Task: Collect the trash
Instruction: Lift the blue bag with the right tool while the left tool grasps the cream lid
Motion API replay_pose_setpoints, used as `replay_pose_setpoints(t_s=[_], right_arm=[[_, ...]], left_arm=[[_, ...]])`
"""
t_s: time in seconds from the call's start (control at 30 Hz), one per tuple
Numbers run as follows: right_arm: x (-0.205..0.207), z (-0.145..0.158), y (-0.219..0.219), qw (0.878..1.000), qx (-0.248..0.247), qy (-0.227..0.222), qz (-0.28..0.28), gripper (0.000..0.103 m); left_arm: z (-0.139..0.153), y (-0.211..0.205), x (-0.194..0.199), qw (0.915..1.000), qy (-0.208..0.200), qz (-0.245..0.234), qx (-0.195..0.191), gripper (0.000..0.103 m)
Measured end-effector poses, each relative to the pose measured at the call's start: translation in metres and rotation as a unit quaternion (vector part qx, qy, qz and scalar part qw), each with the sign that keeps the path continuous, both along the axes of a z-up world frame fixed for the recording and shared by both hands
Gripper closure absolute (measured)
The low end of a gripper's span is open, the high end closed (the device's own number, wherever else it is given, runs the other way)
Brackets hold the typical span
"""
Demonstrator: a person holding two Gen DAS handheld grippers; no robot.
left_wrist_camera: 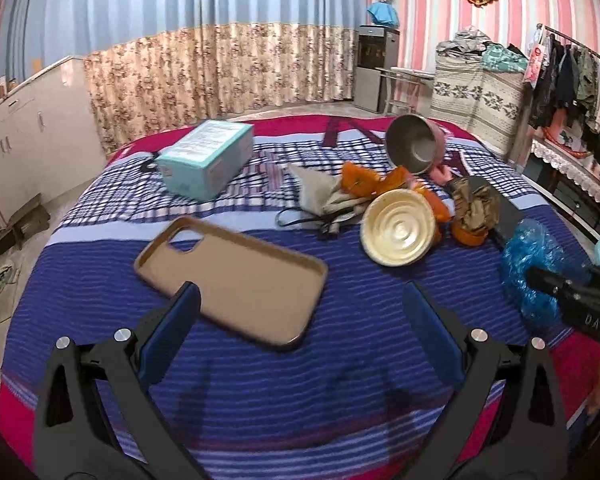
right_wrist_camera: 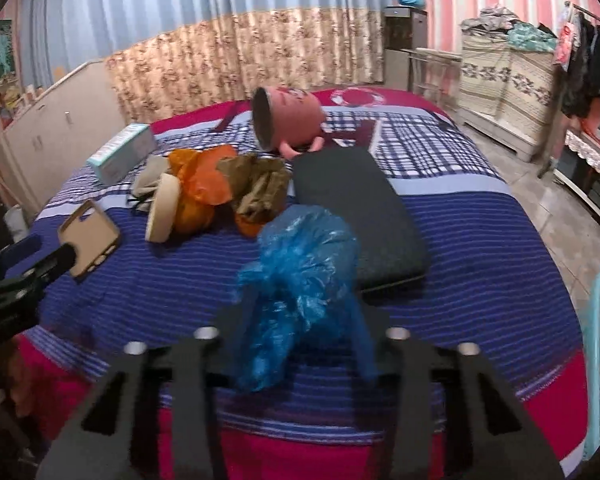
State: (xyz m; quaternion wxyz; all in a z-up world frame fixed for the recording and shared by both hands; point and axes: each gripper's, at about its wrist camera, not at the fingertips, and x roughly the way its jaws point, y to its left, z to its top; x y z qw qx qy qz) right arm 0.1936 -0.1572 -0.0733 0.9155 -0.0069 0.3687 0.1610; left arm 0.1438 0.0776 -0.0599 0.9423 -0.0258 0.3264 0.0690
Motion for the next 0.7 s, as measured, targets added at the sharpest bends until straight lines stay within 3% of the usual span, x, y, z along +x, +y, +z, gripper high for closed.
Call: replay_pose_setpoints(t_s=[0.1, 0.33, 0.6, 0.7], right_arm=[[-0.006, 0.008, 0.0, 1.0, -0.01, -0.017, 0.006, 0.085], [-0.015, 0.031, -0.038, 0.998, 0.006, -0.045, -0.037, 0.086], [-0.016, 0.038, -0.075, 0.995, 0.004, -0.054, -0.082, 0.086], [-0.017, 0.039, -0.083, 0.994, 0.007, -0.056, -0.091, 0.086]], left_arm=[[0.001, -0.012, 0.01, 0.9999, 0.001, -0.014, 0.008, 0.005], [-0.005, -0.037, 0.051, 0.9986, 0.03, -0.032, 0.028, 0.006], [-0.017, -0.049, 0.083, 0.9961, 0.059, -0.066, 0.008, 0.006], [-0.025, -0.053, 0.089, 0.9934, 0.08, -0.083, 0.002, 0.017]])
